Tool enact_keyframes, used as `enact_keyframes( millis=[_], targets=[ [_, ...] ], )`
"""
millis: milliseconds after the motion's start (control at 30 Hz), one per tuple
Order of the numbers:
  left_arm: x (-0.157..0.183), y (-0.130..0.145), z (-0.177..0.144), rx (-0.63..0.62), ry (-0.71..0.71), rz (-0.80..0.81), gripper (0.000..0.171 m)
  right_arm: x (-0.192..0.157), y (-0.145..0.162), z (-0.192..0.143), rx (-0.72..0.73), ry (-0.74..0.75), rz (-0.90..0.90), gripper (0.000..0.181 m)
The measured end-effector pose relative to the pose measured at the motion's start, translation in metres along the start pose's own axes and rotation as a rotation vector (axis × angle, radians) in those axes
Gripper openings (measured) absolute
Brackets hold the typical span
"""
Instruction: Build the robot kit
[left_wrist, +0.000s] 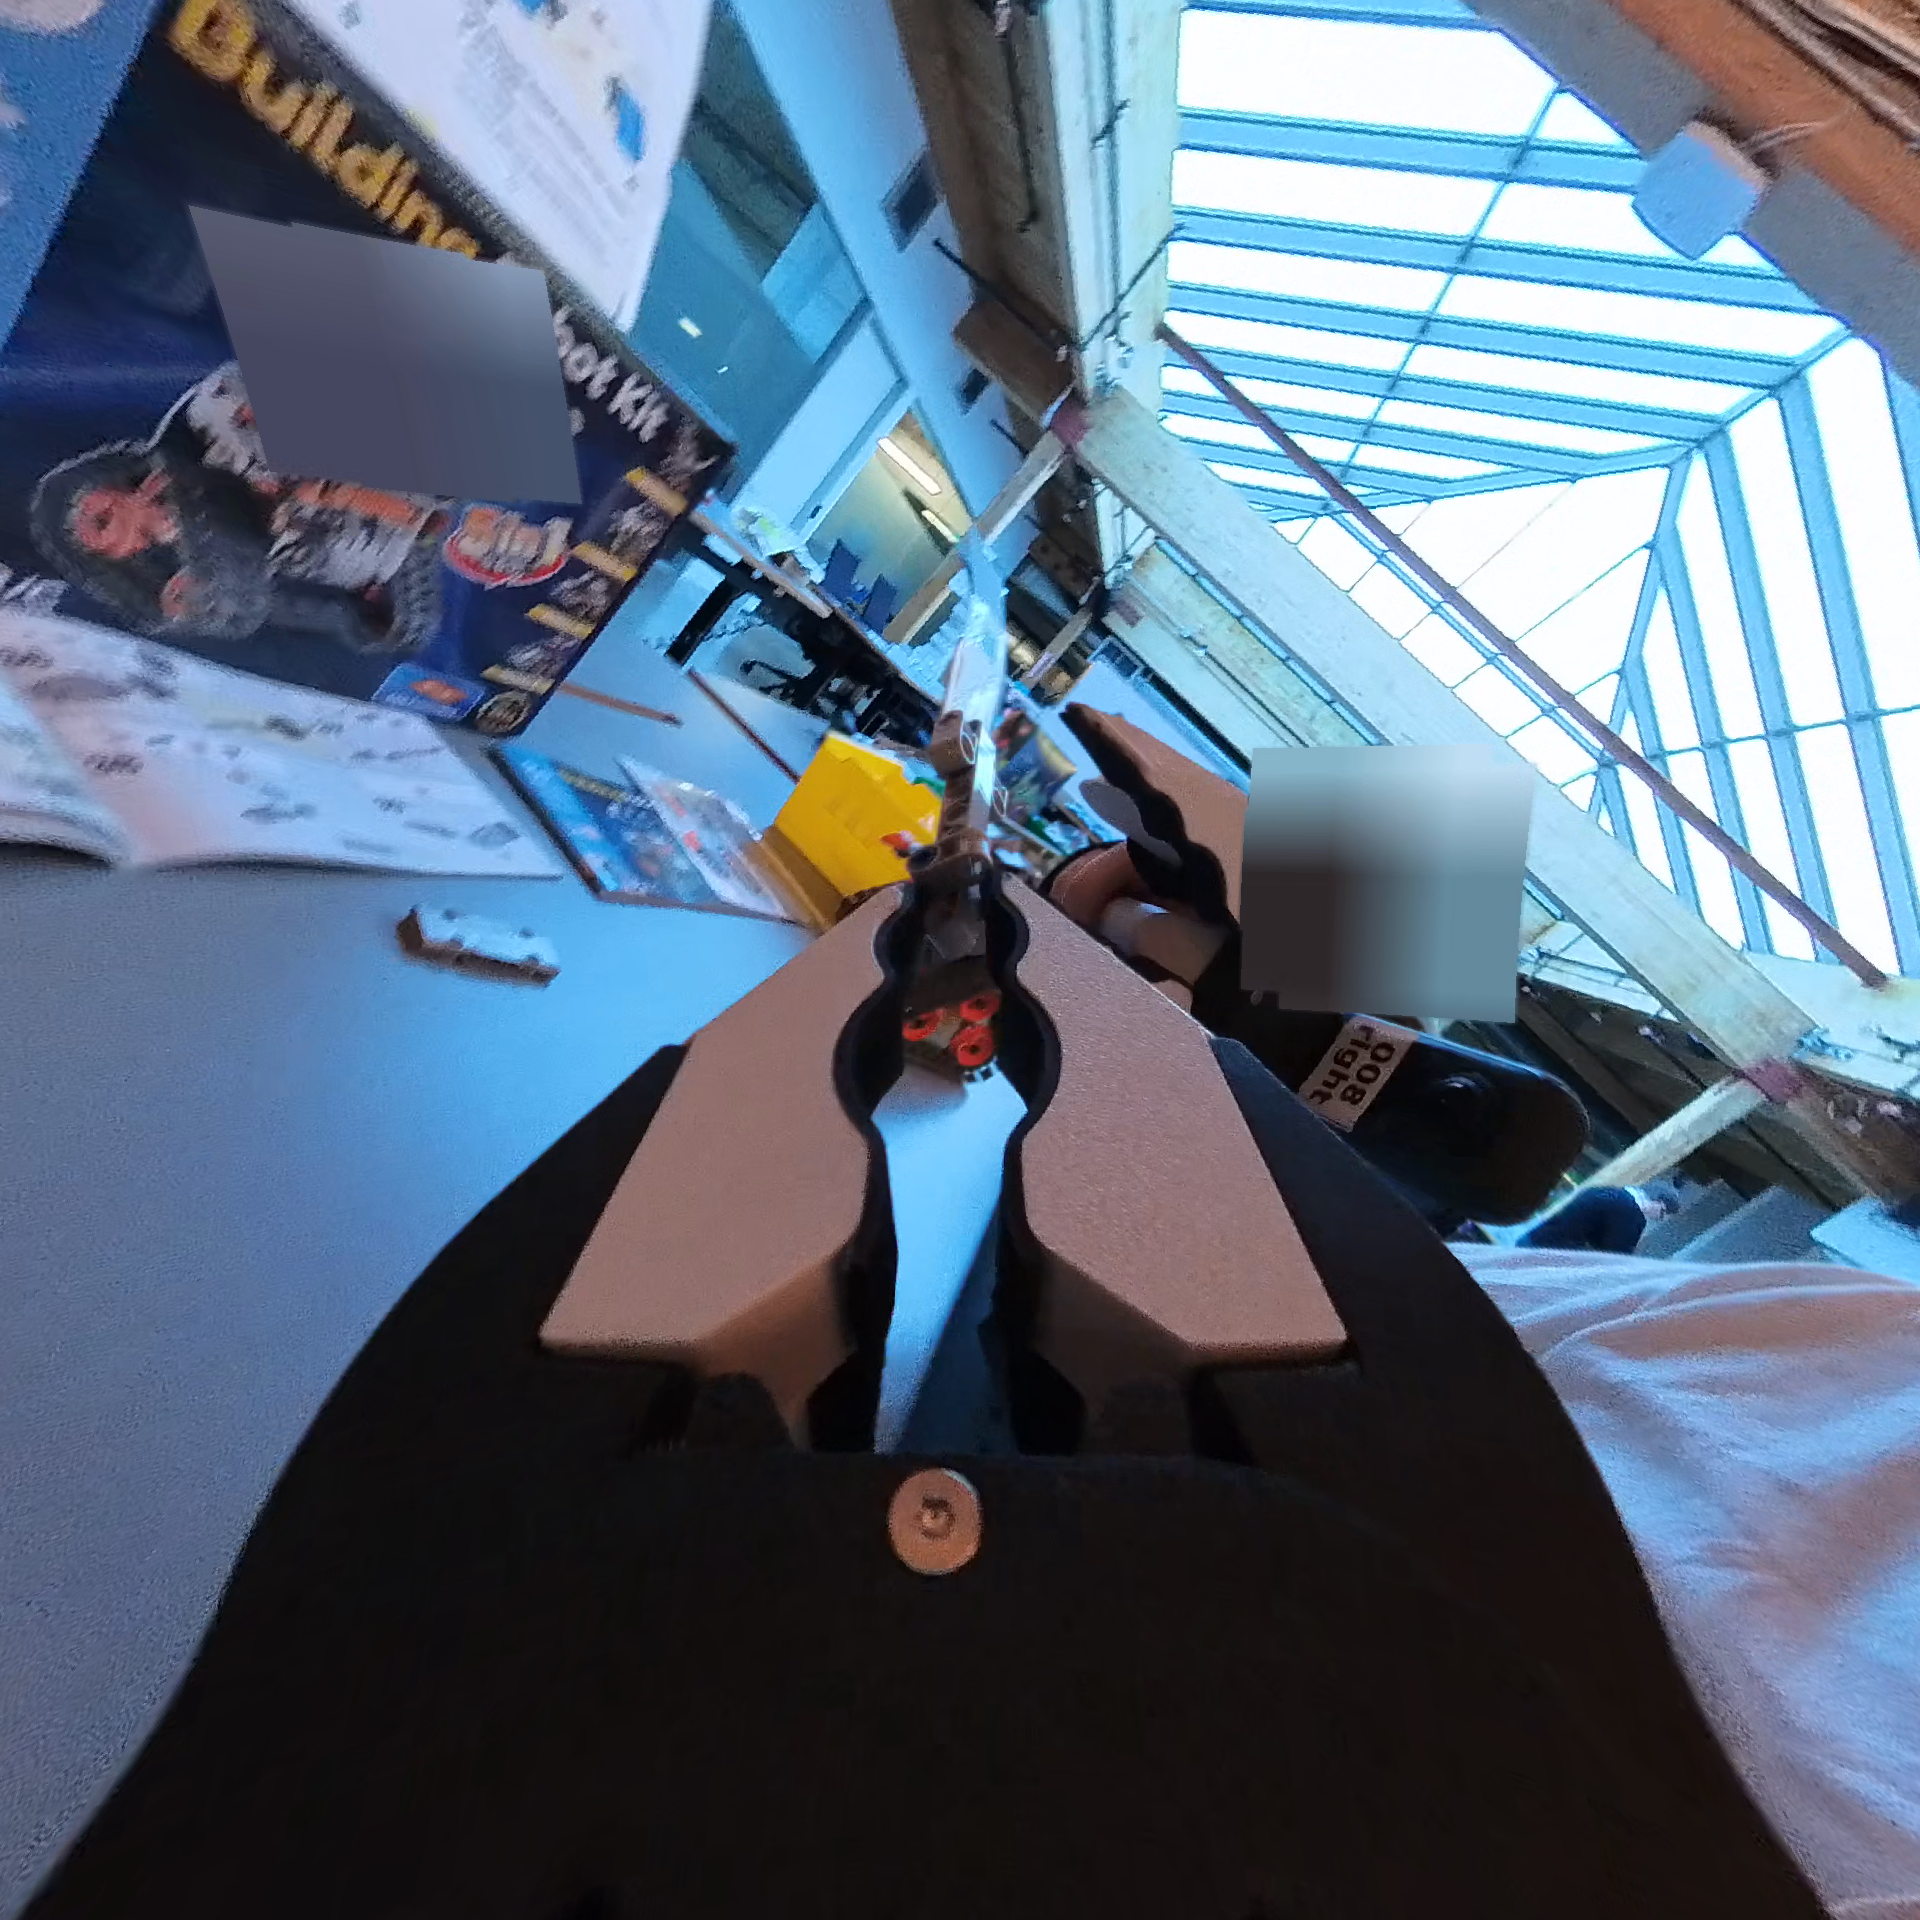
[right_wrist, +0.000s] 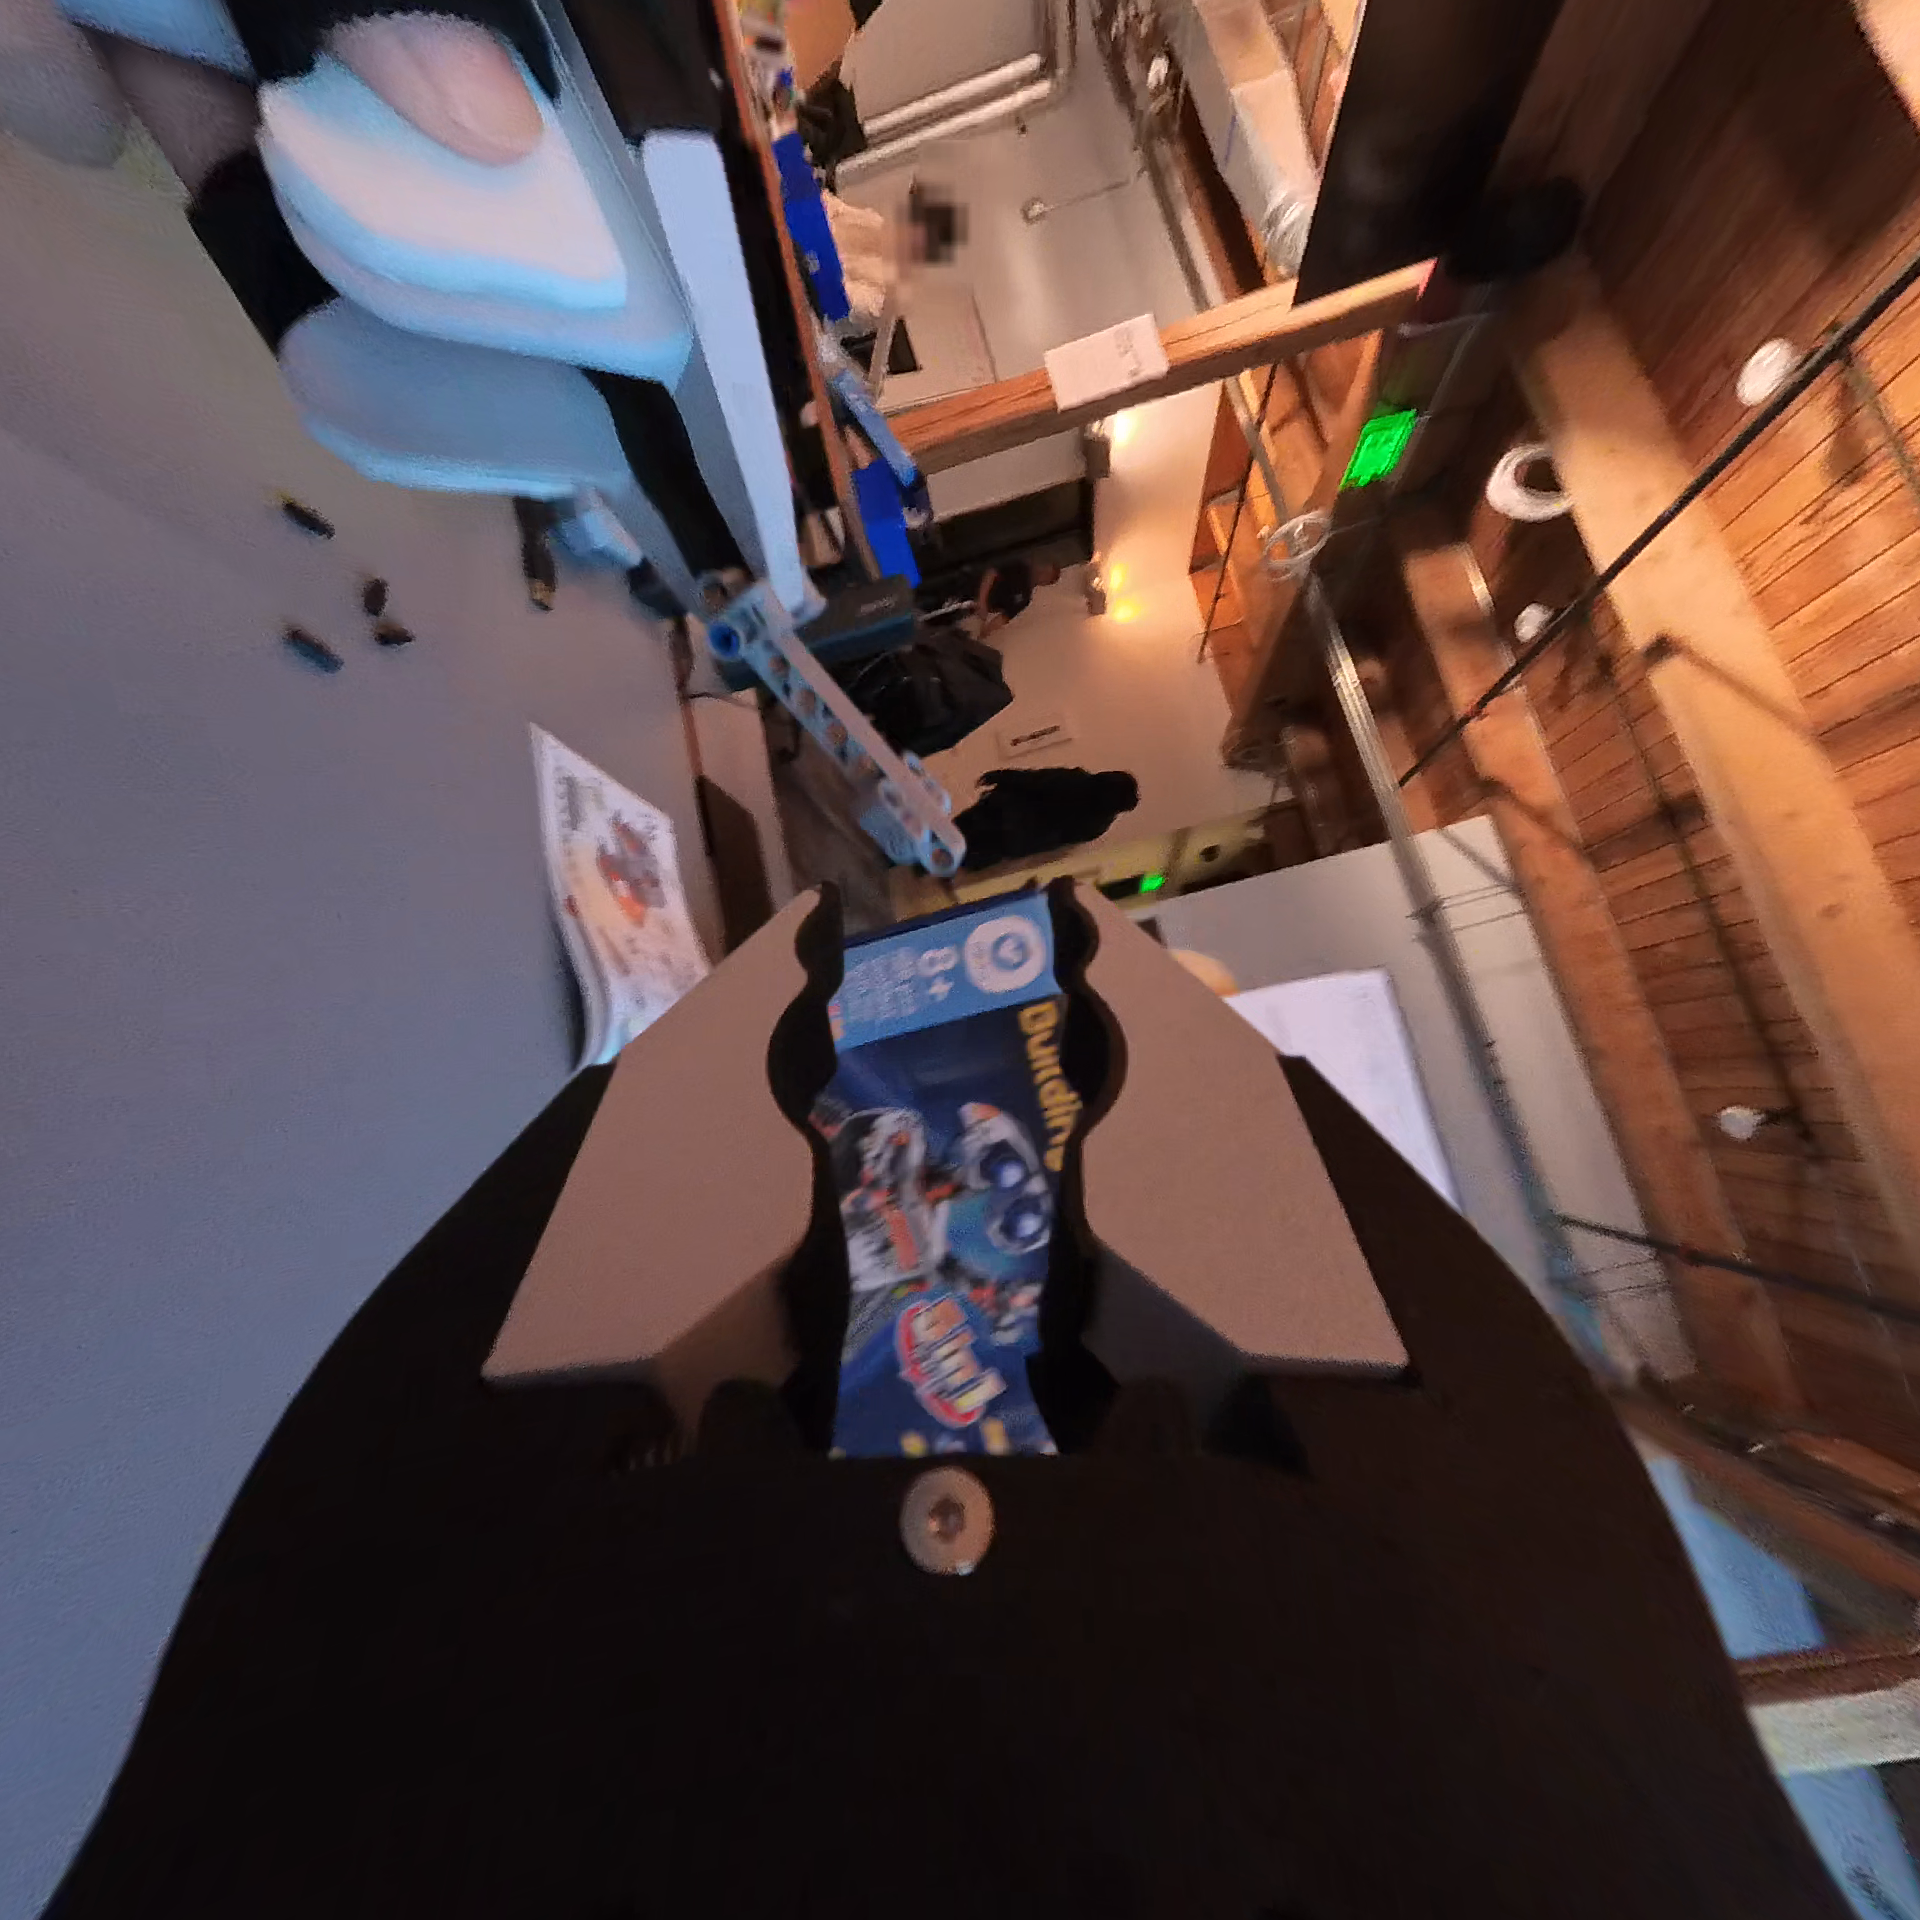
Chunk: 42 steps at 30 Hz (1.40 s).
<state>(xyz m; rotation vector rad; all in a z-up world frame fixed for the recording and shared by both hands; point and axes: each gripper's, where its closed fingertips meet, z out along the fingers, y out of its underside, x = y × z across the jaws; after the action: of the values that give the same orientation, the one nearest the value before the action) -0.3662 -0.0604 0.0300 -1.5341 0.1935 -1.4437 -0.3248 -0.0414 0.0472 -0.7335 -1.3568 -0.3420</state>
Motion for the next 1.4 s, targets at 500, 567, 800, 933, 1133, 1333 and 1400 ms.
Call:
enact_keyframes(
  millis=[500,567,800,933,1133,1333,1400],
  targets=[
    [-0.109,0.065,-0.005,-0.15,-0.239,-0.349,0.01,-0.123,0.064,0.044,-0.041,-0.246,0.063,0.042],
    [-0.116,0.07,-0.004,-0.171,-0.259,-0.373,0.009,-0.135,0.054,0.047,0.004,-0.282,0.004,0.041],
    [-0.127,0.082,0.006,-0.236,-0.274,-0.422,0.009,-0.157,0.059,0.053,-0.041,-0.346,-0.087,0.017],
    [-0.128,0.084,0.009,-0.237,-0.267,-0.434,0.01,-0.159,0.062,0.053,-0.067,-0.363,-0.082,0.01],
    [-0.12,0.071,0.009,-0.167,-0.179,-0.483,0.025,-0.155,0.064,0.055,-0.091,-0.38,0.013,0.008],
    [-0.108,0.004,-0.007,-0.032,-0.088,-0.256,0.066,-0.114,0.065,0.064,-0.035,-0.536,1.094,0.007],
    [-0.104,-0.001,-0.008,-0.075,-0.095,-0.137,0.062,-0.088,0.043,0.062,0.151,-0.764,1.752,0.007]
  ],
)
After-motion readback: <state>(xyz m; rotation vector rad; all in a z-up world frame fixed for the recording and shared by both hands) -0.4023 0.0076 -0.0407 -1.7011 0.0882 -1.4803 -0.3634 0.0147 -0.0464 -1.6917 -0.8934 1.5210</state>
